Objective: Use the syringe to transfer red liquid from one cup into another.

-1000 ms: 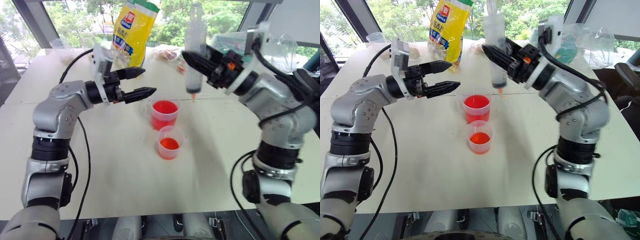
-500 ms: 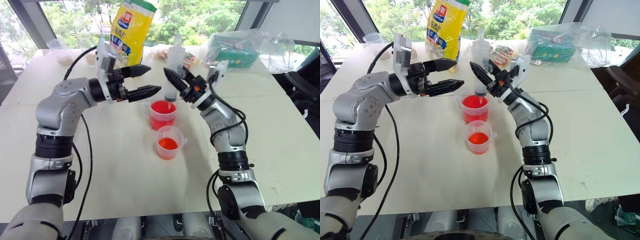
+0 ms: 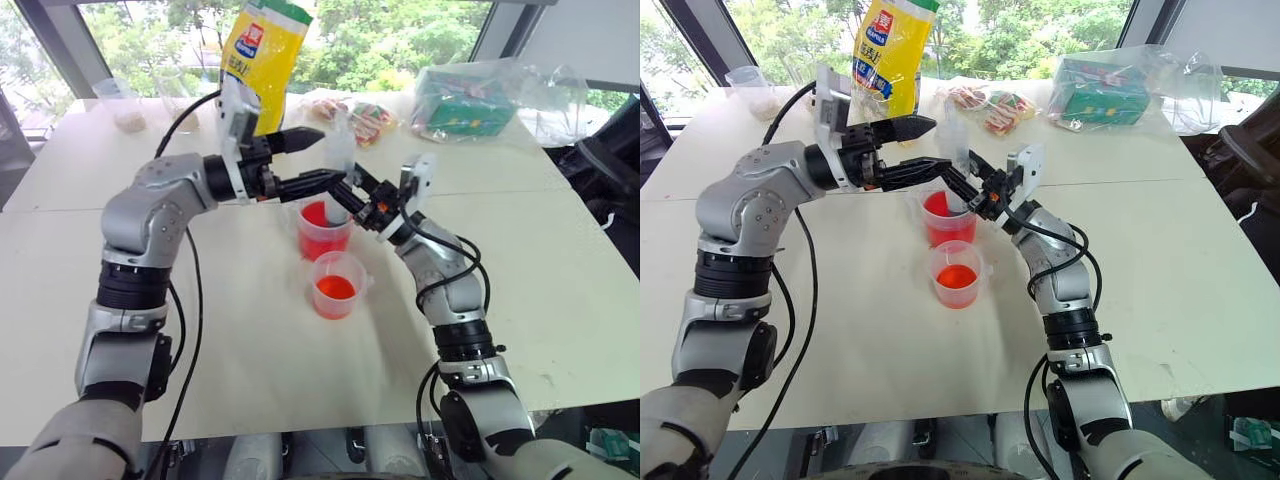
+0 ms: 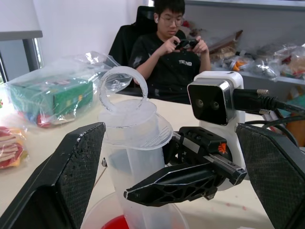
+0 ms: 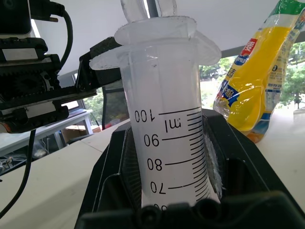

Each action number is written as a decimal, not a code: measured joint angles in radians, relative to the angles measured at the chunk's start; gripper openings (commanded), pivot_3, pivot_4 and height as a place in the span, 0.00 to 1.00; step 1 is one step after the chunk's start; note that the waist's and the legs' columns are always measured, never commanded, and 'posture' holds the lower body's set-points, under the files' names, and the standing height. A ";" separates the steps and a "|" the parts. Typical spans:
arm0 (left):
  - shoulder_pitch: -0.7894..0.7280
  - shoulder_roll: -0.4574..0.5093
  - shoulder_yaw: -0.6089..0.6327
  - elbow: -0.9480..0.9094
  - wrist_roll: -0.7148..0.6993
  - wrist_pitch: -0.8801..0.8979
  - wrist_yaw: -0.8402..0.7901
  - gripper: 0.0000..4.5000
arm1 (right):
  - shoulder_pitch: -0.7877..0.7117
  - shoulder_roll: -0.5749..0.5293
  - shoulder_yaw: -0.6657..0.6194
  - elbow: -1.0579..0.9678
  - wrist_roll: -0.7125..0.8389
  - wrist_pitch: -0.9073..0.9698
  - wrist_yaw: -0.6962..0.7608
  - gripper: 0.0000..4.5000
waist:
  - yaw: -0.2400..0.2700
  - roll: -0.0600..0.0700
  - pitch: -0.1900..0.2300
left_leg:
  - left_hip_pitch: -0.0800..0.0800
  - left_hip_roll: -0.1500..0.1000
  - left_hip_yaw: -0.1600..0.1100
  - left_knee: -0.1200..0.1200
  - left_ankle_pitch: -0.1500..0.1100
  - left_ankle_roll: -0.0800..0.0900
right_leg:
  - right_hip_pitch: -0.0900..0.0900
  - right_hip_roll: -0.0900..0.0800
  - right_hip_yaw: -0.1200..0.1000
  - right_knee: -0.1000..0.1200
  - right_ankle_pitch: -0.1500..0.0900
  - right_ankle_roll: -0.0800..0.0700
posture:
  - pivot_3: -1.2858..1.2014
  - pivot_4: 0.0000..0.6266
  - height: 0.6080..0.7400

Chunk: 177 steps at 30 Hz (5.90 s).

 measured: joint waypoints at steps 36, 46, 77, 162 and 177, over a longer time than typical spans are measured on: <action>-0.035 -0.012 -0.017 0.031 0.031 -0.008 -0.027 1.00 | -0.029 -0.006 0.025 0.077 -0.033 -0.039 0.002 0.31 | -0.001 0.000 0.000 | 0.001 0.000 0.000 0.000 0.000 0.000 | 0.000 0.000 0.000 0.000 0.000 0.000 | 0.52 0.24 1.00; -0.052 -0.027 -0.016 0.075 0.049 -0.030 -0.020 1.00 | -0.029 -0.008 0.031 0.073 -0.033 -0.036 0.002 0.31 | 0.000 0.000 0.000 | 0.001 0.000 0.000 0.000 0.000 0.000 | 0.001 0.000 0.000 0.000 0.000 0.000 | 0.52 0.24 1.00; -0.145 -0.088 -0.002 0.216 0.104 -0.053 0.004 0.01 | -0.010 -0.012 0.028 0.051 -0.031 -0.021 0.001 0.31 | 0.000 0.000 0.000 | 0.001 0.000 0.000 0.000 0.000 0.000 | 0.001 0.000 0.000 0.000 0.000 0.000 | 0.52 0.24 1.00; -0.017 0.114 0.107 0.025 0.011 0.057 0.045 0.98 | -0.055 -0.133 -0.060 -0.447 0.366 0.443 -0.039 0.31 | 0.002 0.001 0.000 | 0.000 0.000 -0.001 0.000 0.000 0.000 | 0.000 -0.001 -0.001 0.000 0.000 0.000 | 0.52 0.24 1.00; -0.008 0.162 0.117 -0.036 -0.107 0.166 -0.009 0.98 | 0.186 -0.191 0.051 -0.502 0.304 0.424 0.010 0.31 | 0.000 0.000 0.000 | 0.000 0.000 0.000 0.000 0.000 0.000 | 0.000 0.000 0.000 0.000 0.000 0.000 | 0.52 0.24 1.00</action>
